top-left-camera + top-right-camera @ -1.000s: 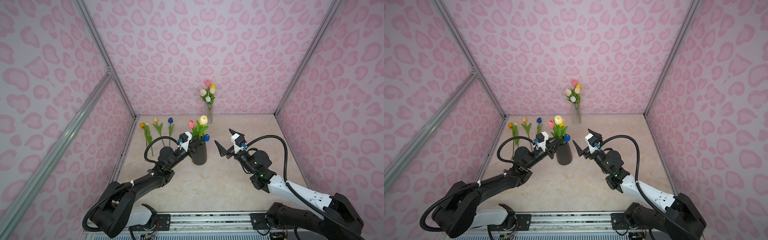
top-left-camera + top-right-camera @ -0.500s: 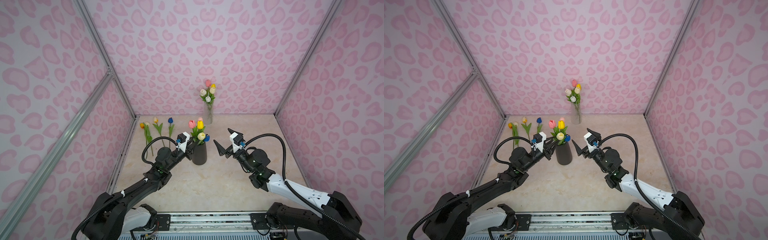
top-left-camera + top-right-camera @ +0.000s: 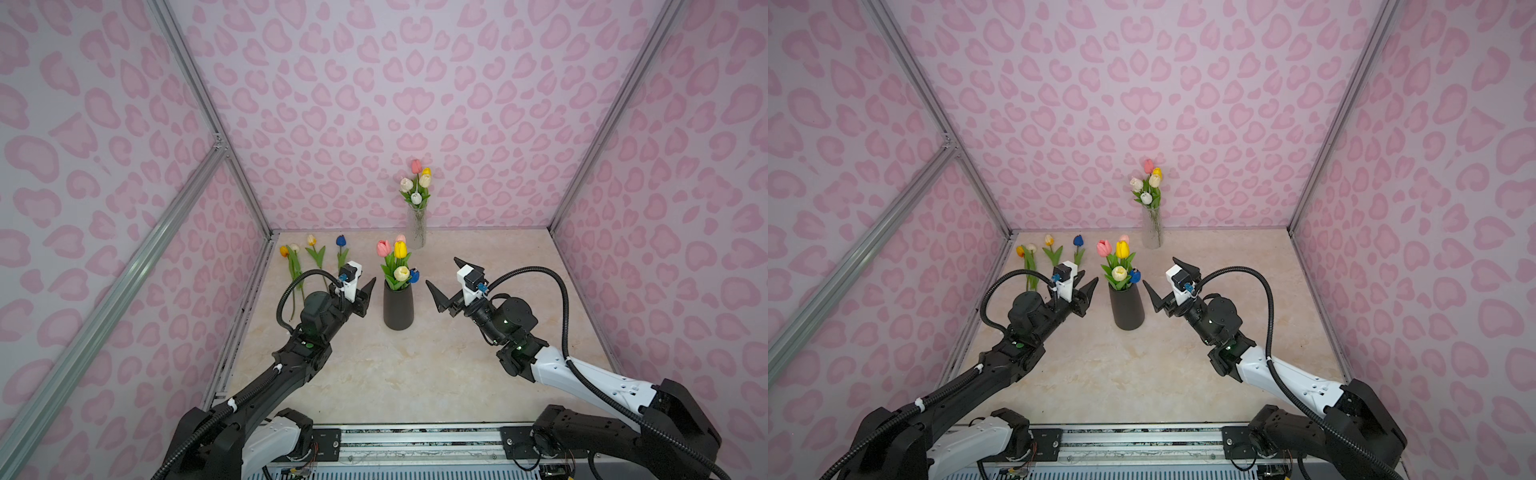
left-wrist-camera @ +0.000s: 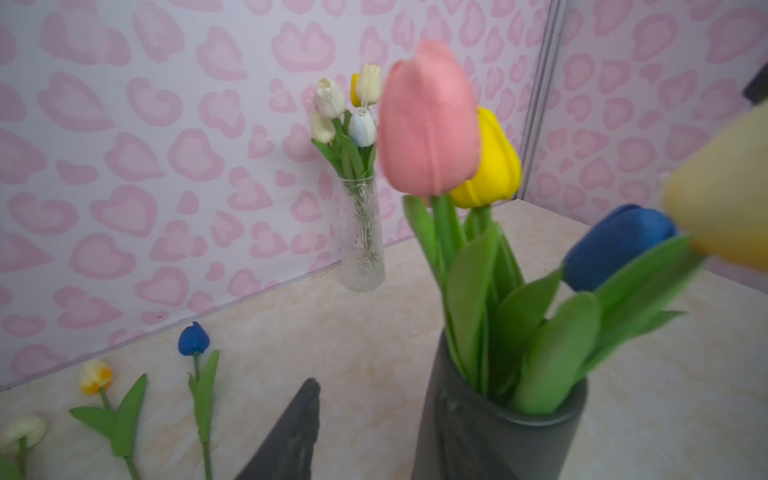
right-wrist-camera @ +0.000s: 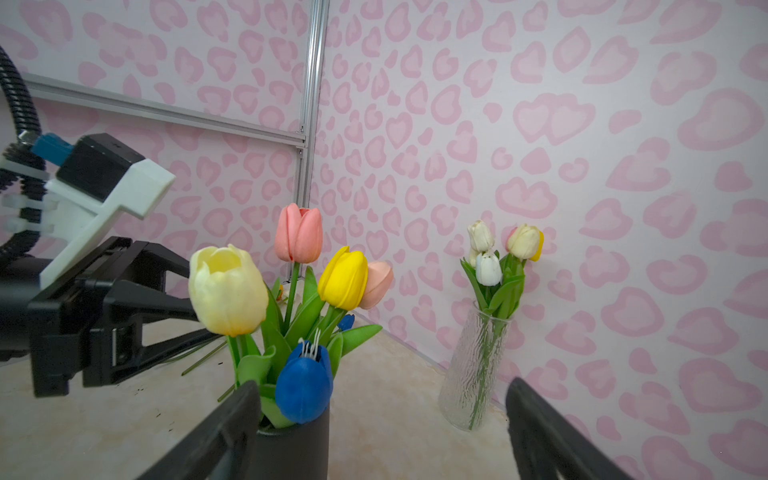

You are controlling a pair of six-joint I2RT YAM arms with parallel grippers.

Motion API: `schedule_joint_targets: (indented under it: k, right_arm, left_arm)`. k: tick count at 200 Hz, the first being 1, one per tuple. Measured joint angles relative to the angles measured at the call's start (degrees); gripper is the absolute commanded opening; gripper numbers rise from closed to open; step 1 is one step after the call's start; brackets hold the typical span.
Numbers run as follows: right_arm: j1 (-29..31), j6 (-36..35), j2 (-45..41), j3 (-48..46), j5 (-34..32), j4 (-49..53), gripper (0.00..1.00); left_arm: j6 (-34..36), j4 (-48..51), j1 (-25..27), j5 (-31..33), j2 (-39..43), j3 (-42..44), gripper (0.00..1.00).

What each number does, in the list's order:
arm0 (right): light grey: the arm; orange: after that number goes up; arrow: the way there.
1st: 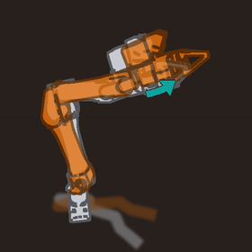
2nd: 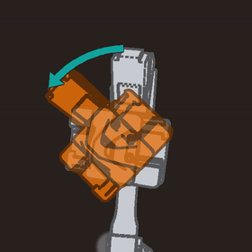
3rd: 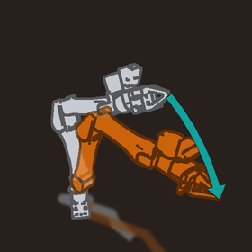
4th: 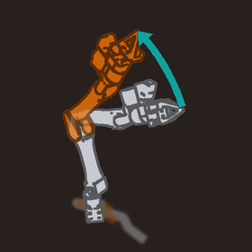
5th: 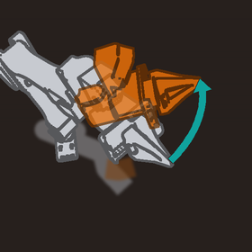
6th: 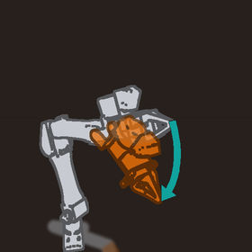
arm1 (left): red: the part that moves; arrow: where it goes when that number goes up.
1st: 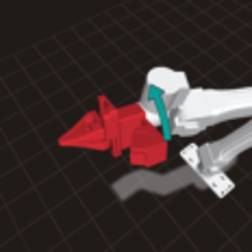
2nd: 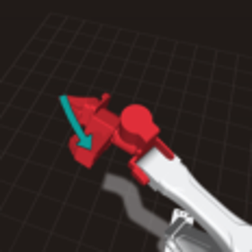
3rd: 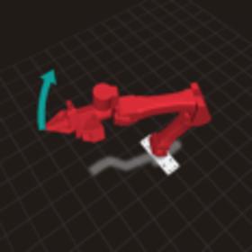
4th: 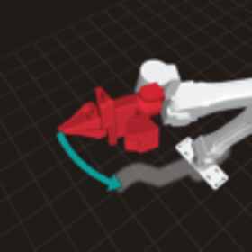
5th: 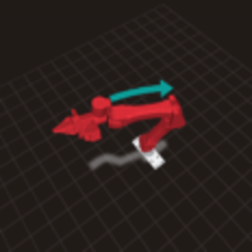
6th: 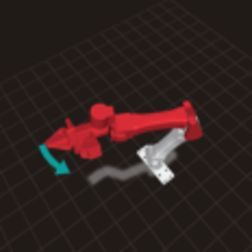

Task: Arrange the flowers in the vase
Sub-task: 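Open the left gripper and move it back toward the loose tulips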

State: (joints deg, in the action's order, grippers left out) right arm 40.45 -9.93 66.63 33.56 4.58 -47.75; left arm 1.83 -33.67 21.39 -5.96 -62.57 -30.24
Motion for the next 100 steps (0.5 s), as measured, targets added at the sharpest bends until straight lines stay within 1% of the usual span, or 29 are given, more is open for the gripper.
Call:
schedule_joint_targets:
  k: [10, 22, 39, 57, 71, 84, 100]
  right_arm:
    - [0.0, -0.2, 0.0, -0.2, 0.0, -0.3, 0.92]
    - [0.0, -0.2, 0.0, -0.5, 0.0, -0.3, 0.92]
    - [0.0, -0.2, -0.2, -1.4, 0.2, -1.0, 0.92]
    - [0.0, -0.1, -0.1, -2.3, 0.6, -1.1, 0.92]
    - [0.1, 0.3, 0.2, -2.3, 1.2, -1.3, 0.92]
    - [0.4, 0.3, 0.6, -2.3, 1.7, -1.4, 0.92]
    - [0.7, 0.3, 1.2, -2.3, 2.1, -1.7, 0.92]
  left_arm:
    - [-1.0, 0.5, -2.6, 0.0, -0.7, -0.7, 0.48]
    - [-2.1, 1.4, -5.2, 1.2, -2.4, -2.2, 0.55]
    - [-4.0, 5.1, -8.6, 2.5, -7.5, -6.2, 0.55]
    - [-6.8, 13.0, -13.0, 3.2, -15.8, -13.7, 0.54]
    - [-8.7, 19.4, -15.3, 4.3, -22.3, -19.9, 0.54]
    - [-9.3, 26.7, -15.8, 4.8, -28.5, -26.5, 0.52]
    - [-9.3, 34.9, -15.8, 5.0, -35.6, -34.6, 0.51]
